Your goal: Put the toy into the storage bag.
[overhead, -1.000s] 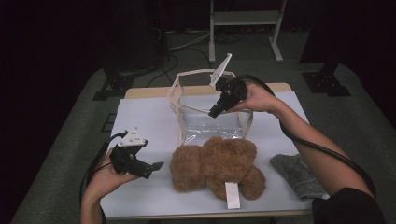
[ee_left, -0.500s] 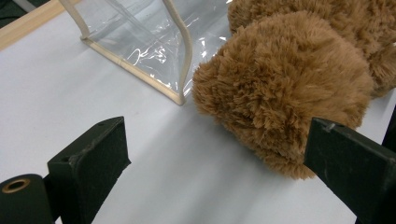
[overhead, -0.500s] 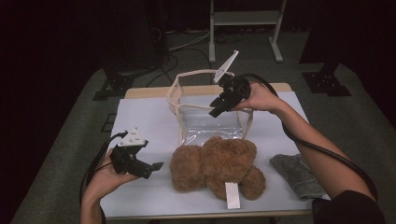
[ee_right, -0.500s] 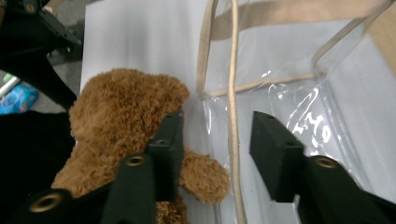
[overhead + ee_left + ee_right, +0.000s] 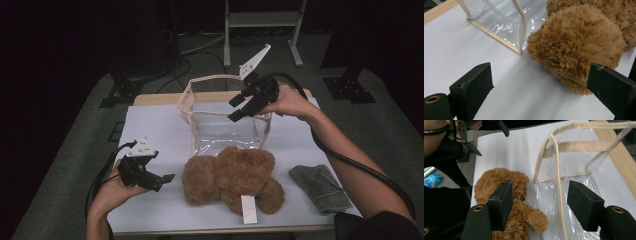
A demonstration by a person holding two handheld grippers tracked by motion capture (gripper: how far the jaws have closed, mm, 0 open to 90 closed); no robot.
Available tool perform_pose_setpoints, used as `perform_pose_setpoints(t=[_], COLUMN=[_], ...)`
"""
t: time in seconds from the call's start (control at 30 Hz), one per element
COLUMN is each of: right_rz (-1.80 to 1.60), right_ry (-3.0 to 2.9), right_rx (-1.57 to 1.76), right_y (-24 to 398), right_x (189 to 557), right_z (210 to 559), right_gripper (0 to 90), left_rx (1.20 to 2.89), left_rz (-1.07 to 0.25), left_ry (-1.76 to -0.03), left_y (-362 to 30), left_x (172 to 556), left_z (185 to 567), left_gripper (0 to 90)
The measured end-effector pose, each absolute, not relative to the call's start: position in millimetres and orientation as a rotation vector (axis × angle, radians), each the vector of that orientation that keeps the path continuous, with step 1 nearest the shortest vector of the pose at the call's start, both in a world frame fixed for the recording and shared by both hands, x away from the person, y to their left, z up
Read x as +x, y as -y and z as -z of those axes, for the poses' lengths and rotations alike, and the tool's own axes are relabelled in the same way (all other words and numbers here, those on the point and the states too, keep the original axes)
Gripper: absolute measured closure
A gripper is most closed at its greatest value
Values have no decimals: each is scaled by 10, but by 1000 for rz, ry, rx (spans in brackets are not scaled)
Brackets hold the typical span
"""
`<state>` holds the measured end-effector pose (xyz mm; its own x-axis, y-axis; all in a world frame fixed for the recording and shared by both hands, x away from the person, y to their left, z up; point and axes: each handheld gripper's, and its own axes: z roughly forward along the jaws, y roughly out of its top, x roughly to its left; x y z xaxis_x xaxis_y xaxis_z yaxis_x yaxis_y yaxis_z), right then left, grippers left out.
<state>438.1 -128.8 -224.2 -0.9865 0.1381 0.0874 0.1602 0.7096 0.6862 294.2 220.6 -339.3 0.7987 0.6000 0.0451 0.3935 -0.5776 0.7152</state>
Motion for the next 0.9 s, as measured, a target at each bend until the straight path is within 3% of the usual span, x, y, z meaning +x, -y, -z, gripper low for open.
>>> perform_pose_setpoints(t=[0.43, 0.9], right_rz=[1196, 1149], right_ry=[2898, 2869], right_rx=[-127, -60], right_y=[1245, 1144], right_x=[4079, 3811], right_z=[2110, 2354], right_gripper=[352, 346], left_rx=[2255, 2255], left_rz=[-369, -373], left_ry=[-735, -744], left_y=[-2205, -2223], left_x=[2940, 2927], left_z=[3397, 3391], left_gripper=[54, 54])
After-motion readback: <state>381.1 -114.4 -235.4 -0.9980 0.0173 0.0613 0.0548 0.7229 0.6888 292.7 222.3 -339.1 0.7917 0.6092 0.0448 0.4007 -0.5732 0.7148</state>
